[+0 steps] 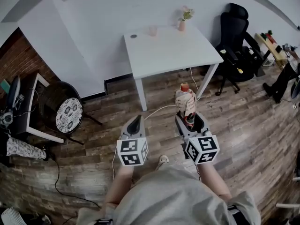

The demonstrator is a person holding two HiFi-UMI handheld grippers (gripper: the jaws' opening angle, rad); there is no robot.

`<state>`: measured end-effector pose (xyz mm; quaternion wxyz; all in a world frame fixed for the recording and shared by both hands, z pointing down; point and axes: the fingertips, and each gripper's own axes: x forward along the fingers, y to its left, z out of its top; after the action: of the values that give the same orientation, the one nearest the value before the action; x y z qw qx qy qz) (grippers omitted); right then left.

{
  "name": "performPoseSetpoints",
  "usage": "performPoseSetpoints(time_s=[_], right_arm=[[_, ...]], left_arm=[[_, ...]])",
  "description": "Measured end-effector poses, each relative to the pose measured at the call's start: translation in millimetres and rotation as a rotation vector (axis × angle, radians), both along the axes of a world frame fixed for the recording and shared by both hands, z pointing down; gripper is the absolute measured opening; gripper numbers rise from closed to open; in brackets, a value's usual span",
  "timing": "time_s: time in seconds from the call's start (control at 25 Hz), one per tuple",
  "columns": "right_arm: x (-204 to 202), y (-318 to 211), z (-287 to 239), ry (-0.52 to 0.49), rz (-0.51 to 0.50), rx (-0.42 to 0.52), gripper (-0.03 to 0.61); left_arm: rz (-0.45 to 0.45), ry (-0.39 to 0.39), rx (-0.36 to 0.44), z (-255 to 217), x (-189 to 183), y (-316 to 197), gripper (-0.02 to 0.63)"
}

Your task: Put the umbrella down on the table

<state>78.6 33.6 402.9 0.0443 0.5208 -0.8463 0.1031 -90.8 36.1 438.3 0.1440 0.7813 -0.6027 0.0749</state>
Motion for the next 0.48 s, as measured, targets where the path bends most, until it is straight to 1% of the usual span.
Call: performPoseSetpoints(time_s=[0.32,0.48], right_arm=[[21,-78,7,-0.016,-0.033,-0.016,0.268],[28,-108,10,-0.007,-0.052,-0.02,0.268]], left_arm=[[-0.039,-0.001,-0.009,5,17,-74,0.009],[-0.064,0.016,-0.018,7,23,-105,0.009]])
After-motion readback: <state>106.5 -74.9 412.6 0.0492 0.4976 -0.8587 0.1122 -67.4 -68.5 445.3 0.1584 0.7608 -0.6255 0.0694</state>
